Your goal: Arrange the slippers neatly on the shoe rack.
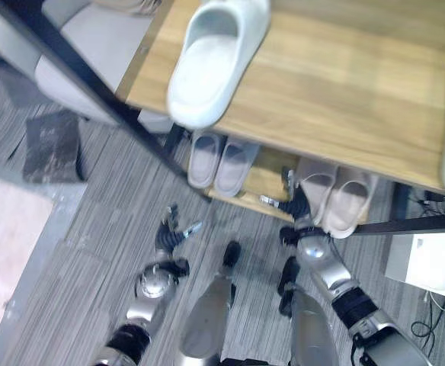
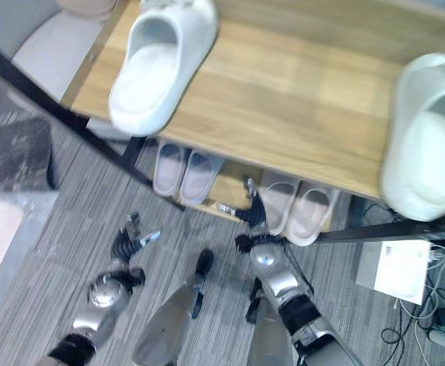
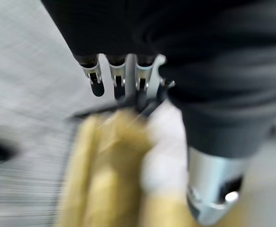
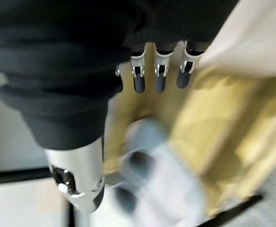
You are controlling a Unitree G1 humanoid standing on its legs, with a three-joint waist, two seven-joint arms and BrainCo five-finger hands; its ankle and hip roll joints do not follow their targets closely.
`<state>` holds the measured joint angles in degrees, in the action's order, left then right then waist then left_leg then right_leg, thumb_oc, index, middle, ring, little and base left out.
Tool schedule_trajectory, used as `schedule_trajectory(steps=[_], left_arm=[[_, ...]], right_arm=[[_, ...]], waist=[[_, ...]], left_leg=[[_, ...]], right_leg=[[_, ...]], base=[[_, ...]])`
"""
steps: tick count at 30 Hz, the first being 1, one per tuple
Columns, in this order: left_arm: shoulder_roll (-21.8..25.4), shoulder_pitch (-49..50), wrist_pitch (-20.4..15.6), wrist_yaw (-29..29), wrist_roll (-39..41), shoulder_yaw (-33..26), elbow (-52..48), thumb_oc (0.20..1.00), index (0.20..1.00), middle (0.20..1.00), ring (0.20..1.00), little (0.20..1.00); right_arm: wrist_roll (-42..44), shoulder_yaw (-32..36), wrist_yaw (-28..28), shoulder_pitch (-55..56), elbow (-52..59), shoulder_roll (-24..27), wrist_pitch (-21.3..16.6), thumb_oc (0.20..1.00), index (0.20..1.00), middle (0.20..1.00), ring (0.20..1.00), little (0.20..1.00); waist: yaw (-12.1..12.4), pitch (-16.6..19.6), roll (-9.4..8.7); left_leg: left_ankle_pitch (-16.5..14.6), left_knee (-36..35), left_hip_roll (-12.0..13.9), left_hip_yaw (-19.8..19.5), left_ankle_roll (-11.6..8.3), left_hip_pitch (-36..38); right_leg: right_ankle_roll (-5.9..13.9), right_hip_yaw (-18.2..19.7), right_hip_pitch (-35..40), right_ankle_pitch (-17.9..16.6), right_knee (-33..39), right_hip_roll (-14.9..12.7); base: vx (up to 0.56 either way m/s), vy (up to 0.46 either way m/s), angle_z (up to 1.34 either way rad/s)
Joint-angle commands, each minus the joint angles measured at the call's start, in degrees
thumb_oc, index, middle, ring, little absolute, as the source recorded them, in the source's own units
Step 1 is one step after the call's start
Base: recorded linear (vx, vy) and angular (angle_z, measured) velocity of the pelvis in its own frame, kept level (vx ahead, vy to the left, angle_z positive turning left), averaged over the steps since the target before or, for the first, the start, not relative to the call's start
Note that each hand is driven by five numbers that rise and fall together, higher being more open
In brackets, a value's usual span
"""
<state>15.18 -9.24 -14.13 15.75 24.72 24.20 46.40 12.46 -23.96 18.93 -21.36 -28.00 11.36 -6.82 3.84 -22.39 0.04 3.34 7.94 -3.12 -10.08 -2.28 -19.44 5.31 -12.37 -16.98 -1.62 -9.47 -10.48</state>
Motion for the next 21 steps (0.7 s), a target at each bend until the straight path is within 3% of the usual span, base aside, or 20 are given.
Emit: schedule_trajectory(steps=[1, 4, 6, 10, 16, 19, 21], left_arm=[[0.86, 3.91, 2.46, -1.02, -3.26, -2.3, -9.01, 1.0, 1.0, 1.0, 1.0, 1.0], [1.37, 4.0, 2.78, -2.53, -5.01, -2.62, -10.4, 1.0, 1.0, 1.0, 1.0, 1.0], [2.54, 4.09, 2.41, -6.26, -11.23, -0.44, -13.48, 1.0, 1.0, 1.0, 1.0, 1.0], [4.78, 4.84, 2.42, -10.26, -13.63, 2.27, -20.7, 1.0, 1.0, 1.0, 1.0, 1.0], [5.43, 3.64, 3.92, -15.0, -17.28, 7.61, -24.43, 1.0, 1.0, 1.0, 1.0, 1.0], [5.38, -0.92, 4.78, -18.49, -22.12, 13.22, -27.16, 1.0, 1.0, 1.0, 1.0, 1.0], [7.58, -7.47, 4.05, -23.18, -21.69, 17.63, -37.25, 1.0, 1.0, 1.0, 1.0, 1.0]], right_arm=[[1.46, 0.77, -7.24, 6.29, 10.46, 3.61, -1.93, 1.0, 1.0, 1.0, 1.0, 1.0], [1.48, 1.26, -10.73, 11.66, 11.98, 5.84, -2.13, 1.0, 1.0, 1.0, 1.0, 1.0], [-3.08, 4.25, -16.19, 23.0, 14.8, 11.0, -2.24, 1.0, 1.0, 1.0, 1.0, 1.0], [-8.99, 7.87, -17.38, 29.96, 15.42, 14.07, -1.64, 1.0, 1.0, 1.0, 1.0, 1.0], [-10.46, 8.92, -18.28, 32.06, 8.23, 14.61, -0.43, 1.0, 1.0, 1.0, 1.0, 1.0], [-10.63, 8.84, -17.6, 30.39, 1.85, 14.07, 0.51, 1.0, 1.0, 1.0, 1.0, 1.0], [-8.83, 9.11, -17.68, 29.13, -1.78, 13.12, 0.73, 1.0, 1.0, 1.0, 1.0, 1.0]], waist=[[-0.24, 3.35, -0.38], [-1.21, 4.96, -0.27], [-3.95, 8.98, 0.18], [-5.76, 11.19, 0.65], [-7.93, 12.38, 0.98], [-9.68, 12.64, 1.64], [-11.12, 12.63, 2.55]], left_leg=[[-1.56, -4.83, 0.93, 1.46, -0.02, 6.13], [-1.05, -6.8, 1.32, 2.14, -0.23, 8.27], [-0.55, -11.08, 2.38, 4.12, -0.44, 13.51], [-0.87, -12.44, 3.01, 5.35, -0.79, 16.13], [-1.7, -12.9, 3.54, 6.86, -0.82, 18.27], [-2.13, -12.94, 3.8, 7.99, -1.0, 19.11], [-1.78, -12.94, 3.78, 8.6, -1.02, 19.19]], right_leg=[[3.16, 0.43, 8.55, 1.66, 5.17, -0.44], [3.32, 0.78, 10.32, 0.99, 7.12, 0.12], [3.57, 2.39, 13.83, 0.06, 11.13, 1.51], [3.64, 3.18, 16.01, -0.02, 13.36, 2.1], [3.48, 4.81, 17.59, 0.37, 14.19, 2.57], [3.33, 5.84, 17.99, 0.65, 14.17, 2.7], [3.12, 6.61, 17.88, 0.45, 14.02, 2.82]], base=[[0.2, -0.071, -0.08], [0.09, -0.041, -0.25], [0.2, -0.084, -0.17], [0.08, -0.06, -0.43], [0.04, -0.039, -0.15], [0.0, -0.01, -0.35], [-0.02, -0.007, -0.16]])
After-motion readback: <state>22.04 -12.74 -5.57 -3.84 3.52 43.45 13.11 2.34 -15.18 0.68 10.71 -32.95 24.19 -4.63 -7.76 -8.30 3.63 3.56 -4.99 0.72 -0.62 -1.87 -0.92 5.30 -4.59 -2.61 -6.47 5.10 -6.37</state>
